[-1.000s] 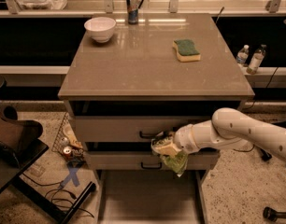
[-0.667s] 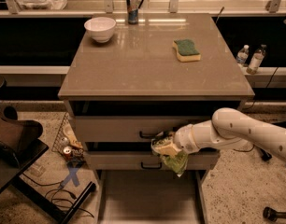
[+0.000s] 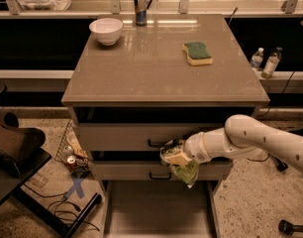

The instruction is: Pick green jalapeno chip bag from bottom drawer and place on counter

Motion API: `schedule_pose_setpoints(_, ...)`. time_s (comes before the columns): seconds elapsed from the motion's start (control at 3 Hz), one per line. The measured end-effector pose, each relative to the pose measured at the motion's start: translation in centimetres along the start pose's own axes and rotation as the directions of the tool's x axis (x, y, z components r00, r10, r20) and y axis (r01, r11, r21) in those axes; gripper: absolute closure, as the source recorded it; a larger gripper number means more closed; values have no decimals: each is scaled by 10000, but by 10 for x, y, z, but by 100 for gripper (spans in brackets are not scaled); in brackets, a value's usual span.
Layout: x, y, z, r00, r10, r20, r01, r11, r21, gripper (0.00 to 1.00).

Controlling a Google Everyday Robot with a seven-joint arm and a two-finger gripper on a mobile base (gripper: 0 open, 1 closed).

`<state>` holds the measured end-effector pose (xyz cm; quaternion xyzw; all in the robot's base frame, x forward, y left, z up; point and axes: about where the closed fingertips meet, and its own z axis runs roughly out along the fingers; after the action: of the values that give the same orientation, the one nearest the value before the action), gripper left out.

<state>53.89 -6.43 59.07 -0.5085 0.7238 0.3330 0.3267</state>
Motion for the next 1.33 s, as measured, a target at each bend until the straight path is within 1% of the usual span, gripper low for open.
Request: schedule_pose_setpoints(1.33,0,0,0,10000,3,-4,-3,10000,-11,100)
